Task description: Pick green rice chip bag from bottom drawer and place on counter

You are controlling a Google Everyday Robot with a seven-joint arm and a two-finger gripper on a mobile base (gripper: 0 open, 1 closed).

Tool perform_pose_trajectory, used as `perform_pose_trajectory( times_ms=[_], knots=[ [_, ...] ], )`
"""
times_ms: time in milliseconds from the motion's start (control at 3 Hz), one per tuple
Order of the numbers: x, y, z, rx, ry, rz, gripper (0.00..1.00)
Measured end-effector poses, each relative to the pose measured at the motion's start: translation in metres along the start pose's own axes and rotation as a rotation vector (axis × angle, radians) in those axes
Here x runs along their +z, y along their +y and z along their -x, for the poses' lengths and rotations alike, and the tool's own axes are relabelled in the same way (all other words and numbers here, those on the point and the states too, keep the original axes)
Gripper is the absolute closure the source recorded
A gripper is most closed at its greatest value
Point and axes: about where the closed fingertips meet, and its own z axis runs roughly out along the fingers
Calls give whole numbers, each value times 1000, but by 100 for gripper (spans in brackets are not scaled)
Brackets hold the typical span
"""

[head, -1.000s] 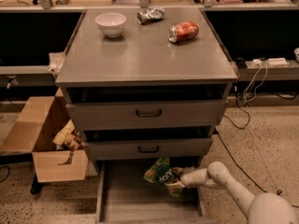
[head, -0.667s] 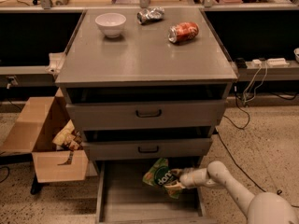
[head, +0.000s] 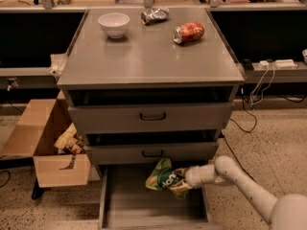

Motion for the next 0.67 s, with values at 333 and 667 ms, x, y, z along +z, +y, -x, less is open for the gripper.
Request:
perform_pose_trajectory(
  times_ms=[333,667],
  knots=[
    [-41,3,68,-127,31,-2,100],
    [-81,15,148,-270,53,-37,100]
  ],
)
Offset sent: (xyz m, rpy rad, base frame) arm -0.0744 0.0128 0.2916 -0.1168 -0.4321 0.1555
